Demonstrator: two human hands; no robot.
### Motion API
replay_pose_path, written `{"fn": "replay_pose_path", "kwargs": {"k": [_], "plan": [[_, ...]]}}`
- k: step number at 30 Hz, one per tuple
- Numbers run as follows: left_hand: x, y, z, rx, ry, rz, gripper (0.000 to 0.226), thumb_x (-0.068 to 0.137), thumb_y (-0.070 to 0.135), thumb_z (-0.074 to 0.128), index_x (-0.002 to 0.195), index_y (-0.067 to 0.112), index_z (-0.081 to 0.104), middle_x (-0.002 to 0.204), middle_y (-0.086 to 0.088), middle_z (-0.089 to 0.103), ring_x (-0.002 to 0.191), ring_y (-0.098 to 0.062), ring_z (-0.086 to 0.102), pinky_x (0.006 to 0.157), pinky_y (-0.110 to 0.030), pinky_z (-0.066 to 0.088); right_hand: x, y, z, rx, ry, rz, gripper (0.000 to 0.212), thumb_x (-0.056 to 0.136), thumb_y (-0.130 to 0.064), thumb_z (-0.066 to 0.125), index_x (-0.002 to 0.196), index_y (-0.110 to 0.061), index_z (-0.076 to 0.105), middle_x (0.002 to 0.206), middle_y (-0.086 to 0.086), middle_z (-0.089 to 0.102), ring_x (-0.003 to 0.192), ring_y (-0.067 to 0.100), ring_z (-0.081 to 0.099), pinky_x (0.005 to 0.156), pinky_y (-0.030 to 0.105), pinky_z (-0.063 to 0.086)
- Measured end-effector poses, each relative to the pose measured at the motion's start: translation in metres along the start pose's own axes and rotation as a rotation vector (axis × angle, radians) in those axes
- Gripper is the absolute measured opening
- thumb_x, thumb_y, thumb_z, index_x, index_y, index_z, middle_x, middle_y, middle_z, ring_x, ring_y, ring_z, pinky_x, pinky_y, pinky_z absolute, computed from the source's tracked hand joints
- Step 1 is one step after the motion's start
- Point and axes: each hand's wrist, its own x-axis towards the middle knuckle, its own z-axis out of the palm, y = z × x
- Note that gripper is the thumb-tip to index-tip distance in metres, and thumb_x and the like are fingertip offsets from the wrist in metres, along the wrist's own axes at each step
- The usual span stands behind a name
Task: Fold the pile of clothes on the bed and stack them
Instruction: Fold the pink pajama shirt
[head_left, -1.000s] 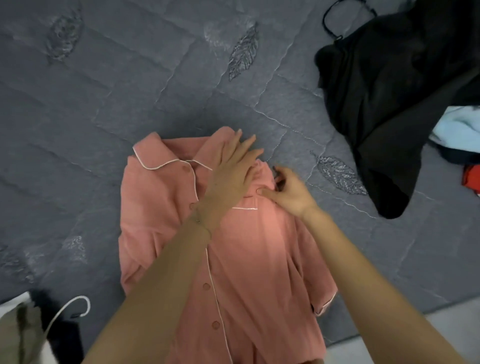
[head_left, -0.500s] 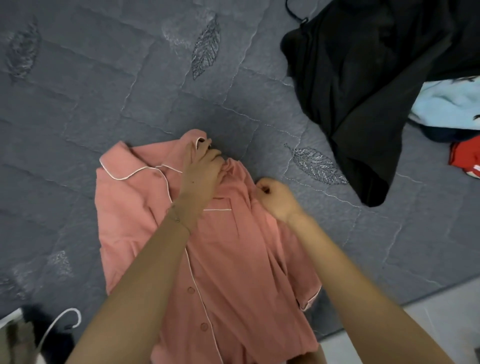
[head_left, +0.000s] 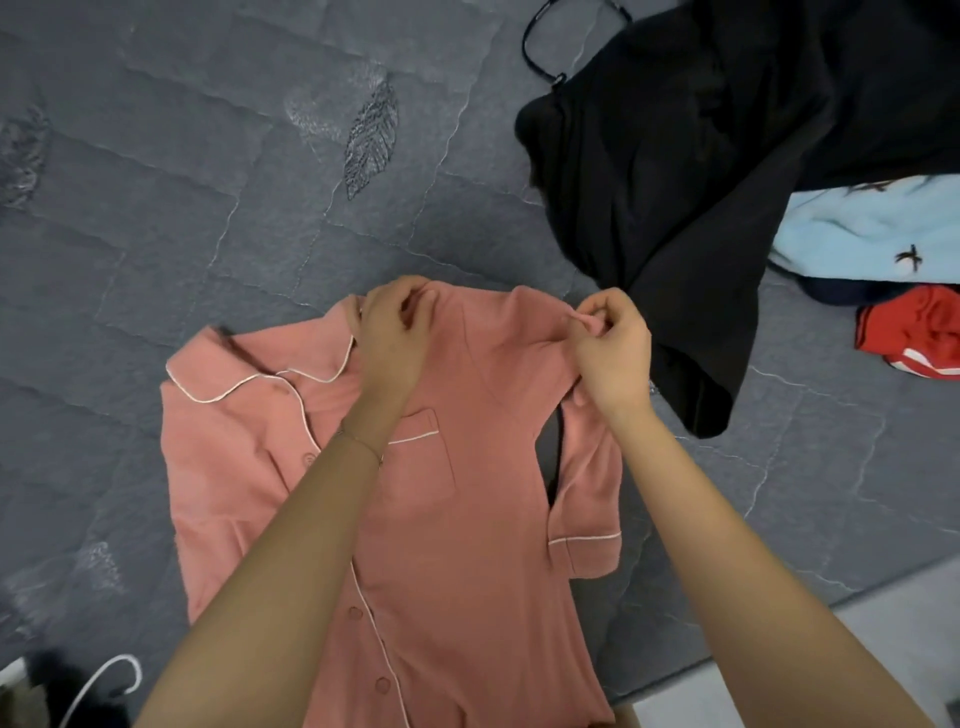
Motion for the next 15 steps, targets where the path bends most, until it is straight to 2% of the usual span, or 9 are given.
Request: {"fn": "replay_pose_path", "kwargs": {"k": [2,4,7,10,12,15], "plan": [[0.004,0.004,0.006,-0.023,0.003,-0.032,0.012,0.094,0.012,0.057,0.094,0.011,0.069,0.088,-0.005,0.069,0.087,-0.027,0.059,0.105,-0.047,0.032,0.010,0.001,-0.010,0.009,0.085,-0.043,0.022,0.080,0.002,0.059,0.074,-0.018,0.052,0.064,-0.010,0.048,0.058,0.002,0.042,0.062,0.024,0.040],[0.007,0.005,0.014,-0.042,-0.024,-0.052,0.012,0.093,0.010,0.058,0.094,0.008,0.070,0.088,-0.007,0.069,0.086,-0.030,0.060,0.101,-0.055,0.036,0.022,0.003,-0.019,0.038,0.169,-0.051,0.026,0.081,0.001,0.060,0.073,-0.022,0.050,0.062,-0.012,0.045,0.056,0.000,0.040,0.061,0.018,0.039],[0.009,0.004,0.027,0.044,-0.038,-0.062,0.012,0.093,0.012,0.058,0.095,0.010,0.070,0.086,-0.006,0.069,0.089,-0.031,0.060,0.102,-0.051,0.035,0.036,0.009,-0.032,0.027,0.179,-0.057,0.028,0.082,-0.005,0.064,0.072,-0.027,0.051,0.061,-0.013,0.047,0.056,0.000,0.043,0.059,0.012,0.039],[0.008,0.011,0.042,0.202,-0.110,-0.026,0.023,0.092,0.015,0.057,0.113,0.013,0.067,0.111,-0.006,0.067,0.113,-0.029,0.055,0.110,-0.049,0.026,0.045,0.017,-0.038,-0.032,0.045,-0.069,0.019,0.083,-0.011,0.069,0.073,-0.023,0.058,0.060,-0.012,0.050,0.053,-0.002,0.044,0.057,0.009,0.037],[0.006,0.023,0.054,0.173,-0.187,0.139,0.029,0.093,0.015,0.058,0.121,0.008,0.064,0.120,-0.011,0.063,0.123,-0.032,0.050,0.112,-0.049,0.024,0.047,0.020,-0.042,-0.026,-0.019,-0.063,0.015,0.084,-0.011,0.070,0.074,-0.019,0.061,0.060,-0.010,0.051,0.052,-0.003,0.045,0.056,0.008,0.037],[0.001,0.055,0.075,0.020,-0.343,0.340,0.031,0.095,0.017,0.060,0.124,0.006,0.063,0.123,-0.010,0.064,0.125,-0.031,0.049,0.110,-0.041,0.030,0.049,0.020,-0.050,0.034,-0.080,-0.059,0.009,0.086,-0.010,0.068,0.078,-0.013,0.065,0.059,-0.005,0.054,0.047,-0.003,0.049,0.053,0.010,0.039]]}}
